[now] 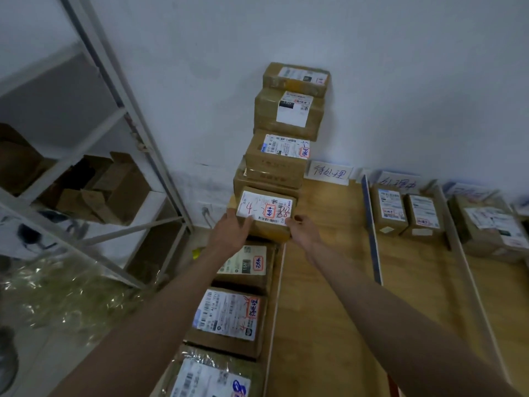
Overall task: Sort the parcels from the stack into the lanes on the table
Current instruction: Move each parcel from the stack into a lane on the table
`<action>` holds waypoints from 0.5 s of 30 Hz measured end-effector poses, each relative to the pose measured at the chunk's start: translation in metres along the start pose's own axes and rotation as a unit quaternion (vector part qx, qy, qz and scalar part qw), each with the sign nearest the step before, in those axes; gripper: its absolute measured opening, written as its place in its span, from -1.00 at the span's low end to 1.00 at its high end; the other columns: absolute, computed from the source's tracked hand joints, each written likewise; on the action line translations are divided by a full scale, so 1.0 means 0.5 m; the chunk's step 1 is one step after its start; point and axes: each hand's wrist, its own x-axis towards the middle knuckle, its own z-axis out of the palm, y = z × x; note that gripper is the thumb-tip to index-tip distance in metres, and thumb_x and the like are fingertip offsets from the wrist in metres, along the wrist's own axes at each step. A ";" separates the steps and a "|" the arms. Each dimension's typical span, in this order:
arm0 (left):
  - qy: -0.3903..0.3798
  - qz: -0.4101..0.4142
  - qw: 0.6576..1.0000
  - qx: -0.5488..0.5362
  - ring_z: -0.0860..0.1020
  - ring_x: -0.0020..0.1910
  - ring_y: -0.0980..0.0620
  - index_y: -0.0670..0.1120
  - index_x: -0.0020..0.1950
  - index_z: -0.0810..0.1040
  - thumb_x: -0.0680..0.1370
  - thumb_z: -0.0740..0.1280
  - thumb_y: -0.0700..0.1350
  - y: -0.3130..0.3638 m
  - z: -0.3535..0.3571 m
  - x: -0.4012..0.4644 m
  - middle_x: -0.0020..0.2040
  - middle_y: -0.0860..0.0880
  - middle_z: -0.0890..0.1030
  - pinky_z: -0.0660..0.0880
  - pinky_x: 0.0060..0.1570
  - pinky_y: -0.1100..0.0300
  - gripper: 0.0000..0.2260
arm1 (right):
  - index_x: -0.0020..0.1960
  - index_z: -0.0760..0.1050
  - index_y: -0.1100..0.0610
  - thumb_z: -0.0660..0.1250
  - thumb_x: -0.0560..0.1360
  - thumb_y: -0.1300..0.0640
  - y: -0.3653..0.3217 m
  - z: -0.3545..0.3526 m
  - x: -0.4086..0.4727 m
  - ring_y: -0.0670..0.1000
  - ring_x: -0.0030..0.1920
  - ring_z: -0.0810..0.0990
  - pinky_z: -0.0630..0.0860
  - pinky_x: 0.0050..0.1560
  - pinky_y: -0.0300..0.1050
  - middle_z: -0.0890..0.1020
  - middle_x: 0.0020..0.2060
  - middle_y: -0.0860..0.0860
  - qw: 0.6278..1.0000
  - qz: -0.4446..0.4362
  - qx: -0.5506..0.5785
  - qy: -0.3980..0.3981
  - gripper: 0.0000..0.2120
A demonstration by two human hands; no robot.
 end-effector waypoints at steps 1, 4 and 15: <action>0.002 0.005 1.000 -0.008 0.50 0.28 -0.18 -0.12 0.43 0.32 0.62 0.17 0.21 0.002 -0.003 -0.003 0.32 -0.15 0.51 0.48 0.23 -0.12 -0.48 | 0.48 0.29 0.18 0.25 0.62 0.00 -0.002 -0.001 -0.003 0.12 0.26 0.56 0.49 0.32 0.08 0.55 0.31 0.12 1.000 -0.002 0.006 0.000 -0.50; 0.009 0.024 0.999 -0.039 0.50 0.28 -0.15 -0.11 0.42 0.34 0.61 0.20 0.21 0.010 -0.021 -0.011 0.33 -0.12 0.51 0.50 0.22 -0.11 -0.49 | 0.51 0.24 0.13 0.30 0.58 0.05 -0.013 -0.013 -0.021 0.09 0.23 0.58 0.51 0.30 0.09 0.56 0.31 0.10 0.999 -0.006 0.038 -0.018 -0.45; -0.028 0.110 0.984 -0.139 0.51 0.29 -0.07 -0.06 0.43 0.37 0.65 0.24 0.01 0.097 -0.093 -0.065 0.35 -0.06 0.52 0.48 0.29 -0.04 -0.63 | 0.26 0.44 0.10 0.34 0.57 -0.06 -0.037 -0.127 -0.155 0.08 -0.05 0.71 0.65 0.07 0.06 0.69 0.02 0.09 0.995 -0.038 0.043 -0.078 -0.66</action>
